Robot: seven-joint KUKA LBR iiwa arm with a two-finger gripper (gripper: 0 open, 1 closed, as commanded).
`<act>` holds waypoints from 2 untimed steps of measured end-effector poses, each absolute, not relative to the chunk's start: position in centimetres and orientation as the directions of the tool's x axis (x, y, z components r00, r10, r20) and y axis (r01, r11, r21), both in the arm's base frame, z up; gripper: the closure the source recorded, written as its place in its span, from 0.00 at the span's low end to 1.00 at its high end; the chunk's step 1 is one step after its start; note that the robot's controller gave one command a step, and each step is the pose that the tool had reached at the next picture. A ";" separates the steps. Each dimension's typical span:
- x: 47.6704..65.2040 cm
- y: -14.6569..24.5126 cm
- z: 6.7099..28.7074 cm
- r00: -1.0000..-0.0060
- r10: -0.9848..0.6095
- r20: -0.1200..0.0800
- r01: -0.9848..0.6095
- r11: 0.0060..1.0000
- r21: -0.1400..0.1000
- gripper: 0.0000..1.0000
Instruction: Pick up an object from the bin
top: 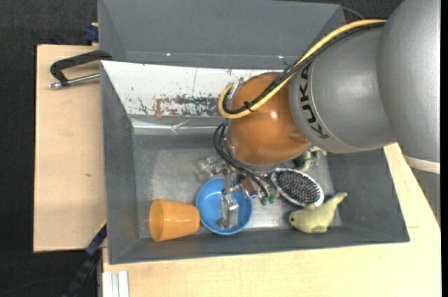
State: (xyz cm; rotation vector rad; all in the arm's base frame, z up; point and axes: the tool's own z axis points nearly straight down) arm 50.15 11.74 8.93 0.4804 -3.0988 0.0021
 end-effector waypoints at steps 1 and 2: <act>50.4 11.9 9.2 -0.953 -0.302 -0.004 -0.302 0.953 0.001 1.00; 49.3 12.1 10.1 -0.876 -0.482 -0.003 -0.482 0.876 0.000 1.00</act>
Offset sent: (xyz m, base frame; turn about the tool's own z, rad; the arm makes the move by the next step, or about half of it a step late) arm 0.0000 0.0000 0.0000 0.0000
